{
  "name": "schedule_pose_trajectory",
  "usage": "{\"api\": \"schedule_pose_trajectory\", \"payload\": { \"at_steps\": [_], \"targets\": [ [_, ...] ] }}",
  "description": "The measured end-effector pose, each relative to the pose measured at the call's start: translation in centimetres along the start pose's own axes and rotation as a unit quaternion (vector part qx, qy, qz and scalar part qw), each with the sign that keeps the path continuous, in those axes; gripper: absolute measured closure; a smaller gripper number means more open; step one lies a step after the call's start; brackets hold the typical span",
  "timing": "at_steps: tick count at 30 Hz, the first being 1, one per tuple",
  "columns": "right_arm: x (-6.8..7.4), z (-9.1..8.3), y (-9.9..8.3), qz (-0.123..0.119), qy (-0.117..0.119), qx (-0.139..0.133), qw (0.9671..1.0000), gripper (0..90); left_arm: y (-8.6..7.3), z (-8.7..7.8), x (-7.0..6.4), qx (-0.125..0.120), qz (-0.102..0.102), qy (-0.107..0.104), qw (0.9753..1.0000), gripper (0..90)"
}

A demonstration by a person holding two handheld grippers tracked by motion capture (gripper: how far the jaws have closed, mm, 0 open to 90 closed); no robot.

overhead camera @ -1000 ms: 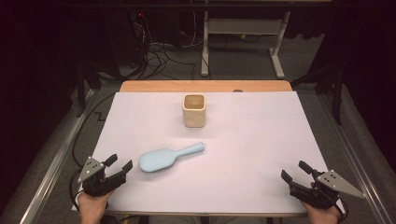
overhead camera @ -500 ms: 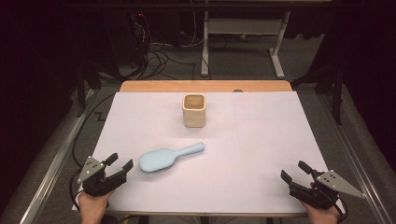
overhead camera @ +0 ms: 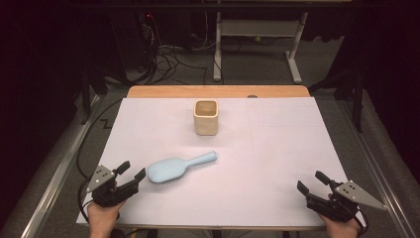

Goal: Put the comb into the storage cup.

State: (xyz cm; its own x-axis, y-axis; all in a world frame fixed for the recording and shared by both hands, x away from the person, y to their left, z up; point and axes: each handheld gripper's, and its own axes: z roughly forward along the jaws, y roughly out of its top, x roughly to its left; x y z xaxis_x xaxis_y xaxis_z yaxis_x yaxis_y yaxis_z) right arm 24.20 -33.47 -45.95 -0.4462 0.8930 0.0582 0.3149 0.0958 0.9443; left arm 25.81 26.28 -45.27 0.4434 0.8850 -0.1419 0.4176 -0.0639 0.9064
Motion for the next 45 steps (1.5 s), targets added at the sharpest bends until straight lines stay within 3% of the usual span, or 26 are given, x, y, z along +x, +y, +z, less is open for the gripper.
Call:
{"api": "schedule_pose_trajectory", "payload": {
  "at_steps": [10, 45],
  "targets": [
    [0.0, 0.1, 0.0, -0.004, 0.002, -0.001, 1.0000, 25.1, 0.2, 0.2, -0.3, -0.001, 0.004, -0.001, 1.0000, 34.2],
    [0.1, 0.2, 0.0, -0.005, 0.005, 0.000, 1.0000, 25.5, 1.6, 2.4, -2.9, 0.011, 0.028, -0.032, 0.9990, 35.3]
  ]
}}
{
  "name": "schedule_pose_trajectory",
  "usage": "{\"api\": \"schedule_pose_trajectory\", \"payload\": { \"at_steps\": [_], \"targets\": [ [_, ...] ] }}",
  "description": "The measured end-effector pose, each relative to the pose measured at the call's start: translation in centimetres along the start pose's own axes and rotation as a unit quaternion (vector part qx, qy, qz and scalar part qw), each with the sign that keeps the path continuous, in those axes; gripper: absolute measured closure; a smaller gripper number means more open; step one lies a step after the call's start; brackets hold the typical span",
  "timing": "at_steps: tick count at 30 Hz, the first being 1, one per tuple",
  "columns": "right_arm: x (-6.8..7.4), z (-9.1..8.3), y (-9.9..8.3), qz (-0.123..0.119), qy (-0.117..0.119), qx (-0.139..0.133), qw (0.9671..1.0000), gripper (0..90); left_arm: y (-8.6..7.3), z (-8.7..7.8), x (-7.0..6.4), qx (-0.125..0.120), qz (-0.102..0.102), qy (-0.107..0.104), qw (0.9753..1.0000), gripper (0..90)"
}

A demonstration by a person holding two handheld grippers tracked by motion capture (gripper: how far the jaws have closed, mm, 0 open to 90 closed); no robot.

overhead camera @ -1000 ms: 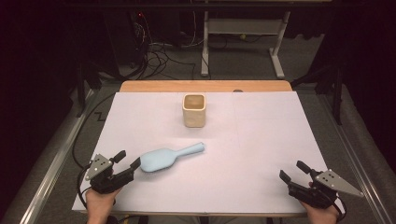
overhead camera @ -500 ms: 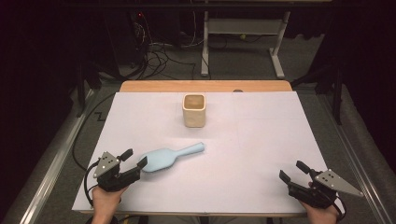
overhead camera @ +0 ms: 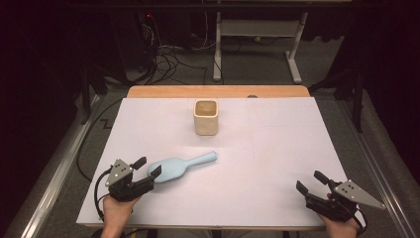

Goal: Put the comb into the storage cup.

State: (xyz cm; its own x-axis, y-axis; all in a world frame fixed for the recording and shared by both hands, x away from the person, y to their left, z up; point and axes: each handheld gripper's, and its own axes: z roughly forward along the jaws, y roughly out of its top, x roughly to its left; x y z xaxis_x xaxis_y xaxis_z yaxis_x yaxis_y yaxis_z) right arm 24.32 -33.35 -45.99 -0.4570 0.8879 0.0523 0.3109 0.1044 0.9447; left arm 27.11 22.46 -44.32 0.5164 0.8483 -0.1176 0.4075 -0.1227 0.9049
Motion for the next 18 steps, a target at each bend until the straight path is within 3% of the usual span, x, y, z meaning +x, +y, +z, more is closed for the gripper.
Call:
{"api": "schedule_pose_trajectory", "payload": {
  "at_steps": [18],
  "targets": [
    [0.0, 0.0, 0.0, -0.001, 0.002, 0.002, 1.0000, 25.5, 0.5, 1.3, -1.0, 0.009, 0.005, -0.019, 0.9998, 35.7]
  ]
}}
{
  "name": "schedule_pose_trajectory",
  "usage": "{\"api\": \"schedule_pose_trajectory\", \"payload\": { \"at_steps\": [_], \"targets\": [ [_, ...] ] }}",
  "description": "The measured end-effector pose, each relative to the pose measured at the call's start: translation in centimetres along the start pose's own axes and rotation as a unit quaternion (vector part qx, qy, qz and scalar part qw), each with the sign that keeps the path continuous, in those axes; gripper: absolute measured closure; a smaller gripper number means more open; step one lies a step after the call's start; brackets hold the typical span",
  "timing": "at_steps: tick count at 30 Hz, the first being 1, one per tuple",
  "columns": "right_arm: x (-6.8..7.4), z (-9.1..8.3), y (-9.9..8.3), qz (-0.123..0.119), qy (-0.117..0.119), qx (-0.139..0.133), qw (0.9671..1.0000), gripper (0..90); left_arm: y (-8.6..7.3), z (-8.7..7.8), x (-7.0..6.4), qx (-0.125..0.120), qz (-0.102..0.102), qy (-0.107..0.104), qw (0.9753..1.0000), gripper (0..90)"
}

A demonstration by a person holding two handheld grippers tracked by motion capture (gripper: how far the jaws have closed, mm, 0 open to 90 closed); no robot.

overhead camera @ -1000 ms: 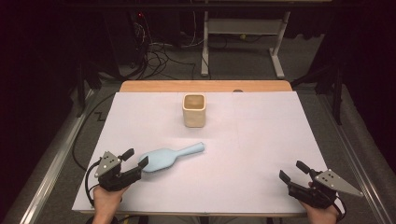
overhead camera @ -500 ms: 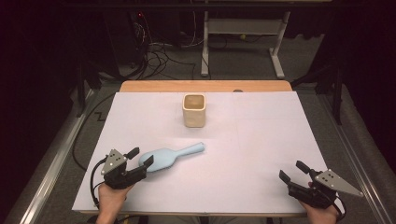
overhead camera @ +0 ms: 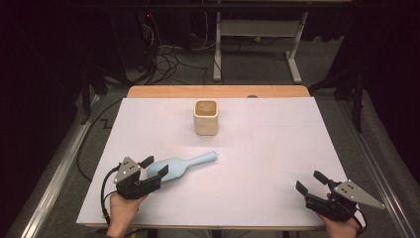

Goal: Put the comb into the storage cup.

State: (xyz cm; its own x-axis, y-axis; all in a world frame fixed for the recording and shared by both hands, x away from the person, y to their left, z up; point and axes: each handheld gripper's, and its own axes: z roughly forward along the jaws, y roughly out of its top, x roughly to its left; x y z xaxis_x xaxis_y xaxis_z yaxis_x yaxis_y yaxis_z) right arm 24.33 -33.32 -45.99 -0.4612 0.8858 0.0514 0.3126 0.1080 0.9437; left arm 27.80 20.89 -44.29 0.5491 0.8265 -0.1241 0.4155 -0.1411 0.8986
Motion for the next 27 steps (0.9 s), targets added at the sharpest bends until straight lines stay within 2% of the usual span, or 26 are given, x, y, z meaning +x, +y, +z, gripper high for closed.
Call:
{"api": "schedule_pose_trajectory", "payload": {
  "at_steps": [27],
  "targets": [
    [0.0, 0.0, 0.0, -0.001, 0.002, -0.003, 1.0000, 25.7, 0.9, 2.3, -1.6, 0.014, 0.018, -0.024, 0.9995, 35.7]
  ]
}}
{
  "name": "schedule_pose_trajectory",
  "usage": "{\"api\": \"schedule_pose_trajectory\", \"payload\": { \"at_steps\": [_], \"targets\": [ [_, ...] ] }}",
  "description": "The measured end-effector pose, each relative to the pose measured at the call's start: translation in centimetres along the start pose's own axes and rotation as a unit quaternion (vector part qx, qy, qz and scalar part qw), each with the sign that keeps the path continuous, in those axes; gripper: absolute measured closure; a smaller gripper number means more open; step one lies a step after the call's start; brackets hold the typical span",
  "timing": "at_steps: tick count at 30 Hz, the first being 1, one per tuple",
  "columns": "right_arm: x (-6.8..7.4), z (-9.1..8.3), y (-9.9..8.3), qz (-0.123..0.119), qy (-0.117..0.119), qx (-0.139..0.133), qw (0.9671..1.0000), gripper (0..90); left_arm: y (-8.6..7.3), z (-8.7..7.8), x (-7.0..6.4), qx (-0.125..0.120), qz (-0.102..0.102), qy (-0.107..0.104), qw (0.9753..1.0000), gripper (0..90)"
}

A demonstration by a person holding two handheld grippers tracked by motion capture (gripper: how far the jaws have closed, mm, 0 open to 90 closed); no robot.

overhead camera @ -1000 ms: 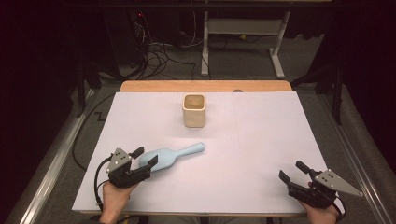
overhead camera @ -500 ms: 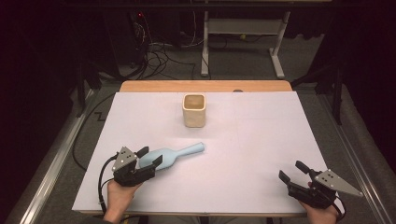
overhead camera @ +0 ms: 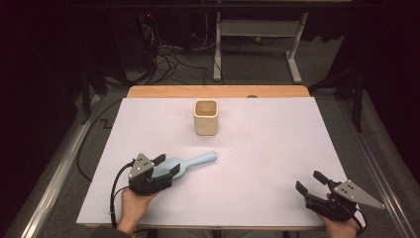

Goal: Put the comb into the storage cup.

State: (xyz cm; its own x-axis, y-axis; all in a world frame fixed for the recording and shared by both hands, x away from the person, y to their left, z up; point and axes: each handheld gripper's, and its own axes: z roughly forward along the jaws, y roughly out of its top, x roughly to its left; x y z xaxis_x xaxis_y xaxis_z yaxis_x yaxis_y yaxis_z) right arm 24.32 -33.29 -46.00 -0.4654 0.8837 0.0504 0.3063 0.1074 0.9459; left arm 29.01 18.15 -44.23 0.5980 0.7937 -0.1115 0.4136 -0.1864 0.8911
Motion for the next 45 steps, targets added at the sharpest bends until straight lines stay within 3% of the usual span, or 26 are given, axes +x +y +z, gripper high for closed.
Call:
{"api": "schedule_pose_trajectory", "payload": {
  "at_steps": [45],
  "targets": [
    [0.0, 0.1, 0.0, -0.004, 0.007, 0.003, 1.0000, 26.0, 1.8, 4.7, -3.0, 0.028, 0.030, -0.042, 0.9983, 37.1]
  ]
}}
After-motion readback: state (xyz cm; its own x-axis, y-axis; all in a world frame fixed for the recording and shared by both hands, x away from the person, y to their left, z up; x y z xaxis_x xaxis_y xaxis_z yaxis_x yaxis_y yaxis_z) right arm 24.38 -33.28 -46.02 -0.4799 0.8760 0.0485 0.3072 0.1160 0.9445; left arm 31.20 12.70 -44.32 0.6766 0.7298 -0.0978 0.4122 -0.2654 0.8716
